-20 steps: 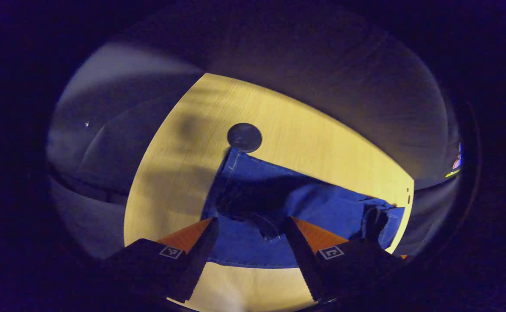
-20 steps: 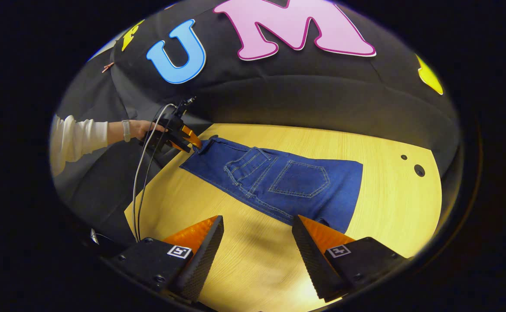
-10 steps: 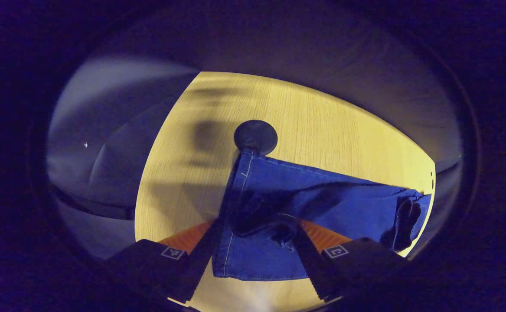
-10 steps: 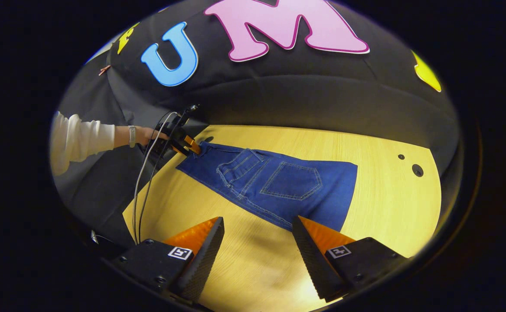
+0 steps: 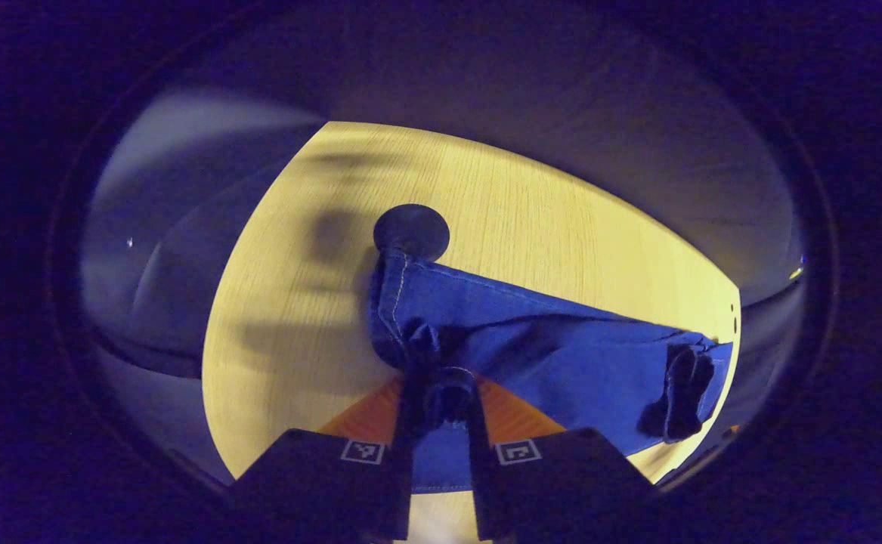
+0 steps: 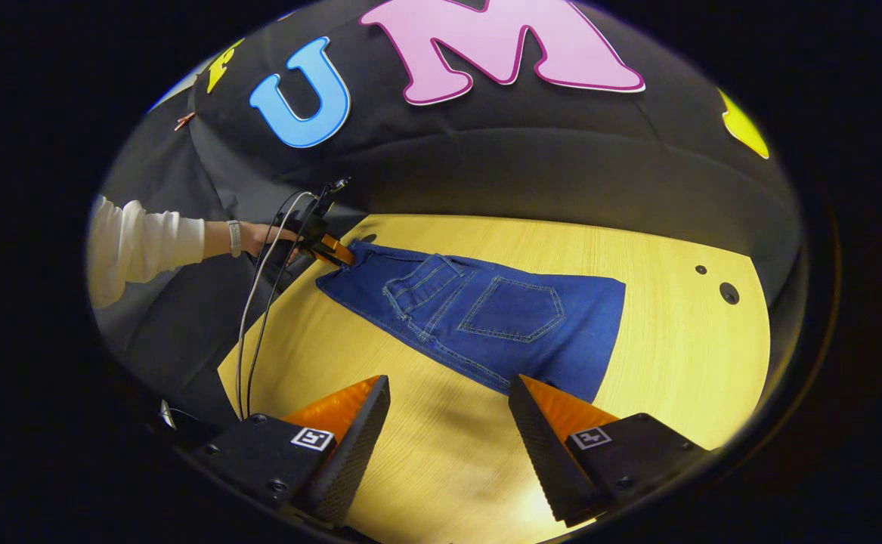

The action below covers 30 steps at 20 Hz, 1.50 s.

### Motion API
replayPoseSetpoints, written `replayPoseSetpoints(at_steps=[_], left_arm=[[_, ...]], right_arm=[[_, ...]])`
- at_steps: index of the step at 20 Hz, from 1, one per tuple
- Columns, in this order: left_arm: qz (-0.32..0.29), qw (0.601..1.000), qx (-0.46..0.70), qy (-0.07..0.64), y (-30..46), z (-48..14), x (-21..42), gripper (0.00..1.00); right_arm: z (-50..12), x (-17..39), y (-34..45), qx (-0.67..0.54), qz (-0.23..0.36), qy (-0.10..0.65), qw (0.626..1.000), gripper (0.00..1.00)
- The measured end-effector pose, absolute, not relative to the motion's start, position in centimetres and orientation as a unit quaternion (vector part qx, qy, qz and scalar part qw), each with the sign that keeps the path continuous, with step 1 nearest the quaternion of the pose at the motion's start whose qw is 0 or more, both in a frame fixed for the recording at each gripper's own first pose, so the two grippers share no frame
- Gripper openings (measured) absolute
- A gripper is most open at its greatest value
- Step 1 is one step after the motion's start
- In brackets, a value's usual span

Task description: Grasp the waist and the cuffs of the jeans and fold them to make the two legs overlap; first hold the waist and fold one-third of the jeans toward the cuffs, then hold the cuffs and fold the remaining one-third in the same direction to finish folding.

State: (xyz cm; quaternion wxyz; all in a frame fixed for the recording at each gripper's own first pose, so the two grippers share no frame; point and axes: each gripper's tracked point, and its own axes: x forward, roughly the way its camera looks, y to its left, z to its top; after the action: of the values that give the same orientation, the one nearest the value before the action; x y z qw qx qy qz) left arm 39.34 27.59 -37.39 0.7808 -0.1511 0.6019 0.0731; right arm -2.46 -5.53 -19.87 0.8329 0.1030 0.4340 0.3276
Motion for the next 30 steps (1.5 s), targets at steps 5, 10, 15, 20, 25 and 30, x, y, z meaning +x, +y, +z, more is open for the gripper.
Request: replayPoseSetpoints(at_steps=[5,10,15,20,25,30], left_arm=[[0.083,0.763,-0.19,0.613,26.3,-35.4,37.7,0.17],[-0.014,0.82,-0.182,0.542,20.6,-24.5,39.8,0.17],[-0.129,0.84,-0.175,0.497,7.2,-13.2,39.9,0.16],[-0.213,0.834,-0.127,0.493,-9.3,-13.2,40.2,0.16],[-0.237,0.796,-0.106,0.547,-17.9,-23.0,41.3,0.16],[-0.206,0.77,-0.063,0.601,-18.2,-34.4,40.5,0.16]], right_arm=[[-19.4,-2.6,-7.0,0.105,0.309,0.432,0.841,0.97],[-17.1,-1.2,-8.5,0.153,0.278,0.411,0.854,0.97],[-14.6,-0.7,-10.9,0.177,0.251,0.379,0.873,0.96],[-13.6,-2.1,-14.8,0.186,0.227,0.364,0.884,0.96],[-14.7,-3.4,-19.4,0.171,0.199,0.369,0.891,0.96],[-15.6,-3.1,-22.7,0.147,0.2,0.367,0.896,0.96]])
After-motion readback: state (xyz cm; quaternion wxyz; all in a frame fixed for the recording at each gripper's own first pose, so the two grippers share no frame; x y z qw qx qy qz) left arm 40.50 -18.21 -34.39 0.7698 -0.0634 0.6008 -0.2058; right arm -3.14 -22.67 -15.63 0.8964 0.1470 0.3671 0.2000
